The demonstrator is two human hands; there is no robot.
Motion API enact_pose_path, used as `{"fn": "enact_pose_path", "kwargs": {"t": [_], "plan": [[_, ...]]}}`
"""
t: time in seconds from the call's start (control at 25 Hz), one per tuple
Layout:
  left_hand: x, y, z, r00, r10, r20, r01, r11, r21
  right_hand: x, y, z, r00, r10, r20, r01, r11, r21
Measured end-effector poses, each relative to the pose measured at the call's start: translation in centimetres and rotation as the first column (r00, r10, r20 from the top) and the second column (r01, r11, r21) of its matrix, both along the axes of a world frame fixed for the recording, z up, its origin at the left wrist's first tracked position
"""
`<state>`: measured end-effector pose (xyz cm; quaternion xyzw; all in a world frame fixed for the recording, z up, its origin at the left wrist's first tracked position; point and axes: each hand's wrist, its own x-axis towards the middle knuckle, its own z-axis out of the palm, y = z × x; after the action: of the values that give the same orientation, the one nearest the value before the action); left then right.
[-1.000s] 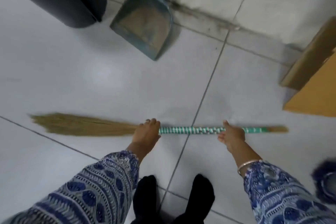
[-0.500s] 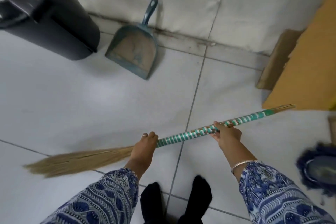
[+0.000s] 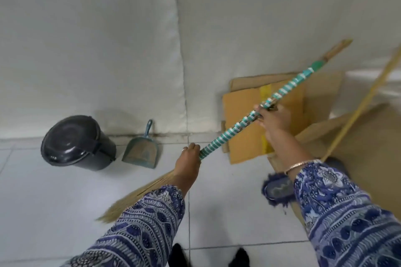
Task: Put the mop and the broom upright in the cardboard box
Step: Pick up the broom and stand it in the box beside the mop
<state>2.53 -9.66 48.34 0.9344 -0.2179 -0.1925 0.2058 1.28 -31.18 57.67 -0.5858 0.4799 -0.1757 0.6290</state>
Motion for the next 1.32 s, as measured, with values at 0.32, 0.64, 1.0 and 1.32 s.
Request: {"fn": "enact_pose_path", "kwargs": {"t": [0.32,0.64,1.0,1.32], "plan": [[-10.7,-20.7,14.3,0.974,-0.137,0.183,0.169,0.971,-0.172,-14.4,-16.7,19.4,0.976,-0.004,0.219,0.080,0.938,-0.338],[-22.7,-41.8,17.1,0.980,-0.172,0.098,0.196,0.919,-0.342,-26.8,-34.2,24.8,0.981,-0.006,0.192,0.105,0.853,-0.511],[-26.4,-61.4,9.2,0.980,-0.147,-0.137,0.083,0.918,-0.388,-27.7,-52.3,17.7,0.997,0.060,0.042,-0.030,0.856,-0.517],[-26.2,-75.7,-2.3,0.959,-0.034,-0.280,-0.037,0.969,-0.243,-24.7,-67.1,4.4,0.977,0.199,-0.073,-0.210,0.854,-0.476]]}}
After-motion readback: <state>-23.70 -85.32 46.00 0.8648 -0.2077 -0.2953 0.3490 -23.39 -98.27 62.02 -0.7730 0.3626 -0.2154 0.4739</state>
